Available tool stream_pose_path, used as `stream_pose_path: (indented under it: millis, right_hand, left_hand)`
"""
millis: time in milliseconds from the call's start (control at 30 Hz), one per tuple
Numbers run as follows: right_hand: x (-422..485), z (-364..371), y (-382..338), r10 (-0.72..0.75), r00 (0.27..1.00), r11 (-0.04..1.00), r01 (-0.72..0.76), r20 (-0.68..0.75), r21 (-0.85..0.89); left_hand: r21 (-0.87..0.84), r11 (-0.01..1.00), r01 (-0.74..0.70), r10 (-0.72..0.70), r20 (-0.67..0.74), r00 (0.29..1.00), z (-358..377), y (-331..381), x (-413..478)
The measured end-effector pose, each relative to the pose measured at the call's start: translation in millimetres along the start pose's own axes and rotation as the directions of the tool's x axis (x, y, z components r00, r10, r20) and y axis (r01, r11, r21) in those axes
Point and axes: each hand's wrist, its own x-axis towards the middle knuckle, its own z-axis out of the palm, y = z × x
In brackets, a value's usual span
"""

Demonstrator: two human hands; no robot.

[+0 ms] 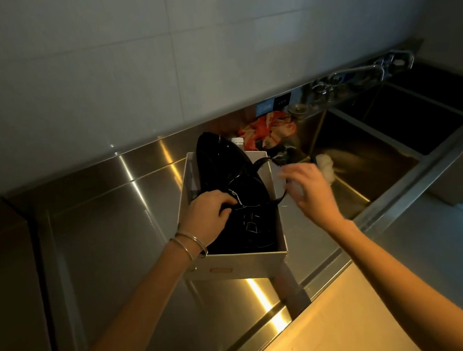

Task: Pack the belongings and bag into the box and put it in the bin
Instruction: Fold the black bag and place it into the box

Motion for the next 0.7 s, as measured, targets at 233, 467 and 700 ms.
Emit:
stream_pose_path:
  millis: [233, 467, 700]
  right_hand:
    - [41.5, 14.9, 9.3, 0.311, 0.908, 0.913, -0.368, 0.282, 0.178]
    - [68.4, 50.4, 10.6, 0.29, 0.824, 0.955, -0.283, 0.487, -0.09]
    - [86.2, 63.7, 22.0, 0.046, 0.854, 0.933, 0.148, 0.518, -0.327]
  left_hand:
    - [-0.049, 0.996, -0.071, 0.07, -0.021, 0.997, 13.4, -0.7, 9.8]
    - [0.019, 0.997, -0.08, 0.08, 0.011, 0.997, 24.4, 6.7, 20.7]
    - [0.078, 0.997, -0.005, 0.004, 0.013, 1.0, 56.7, 19.3, 34.8]
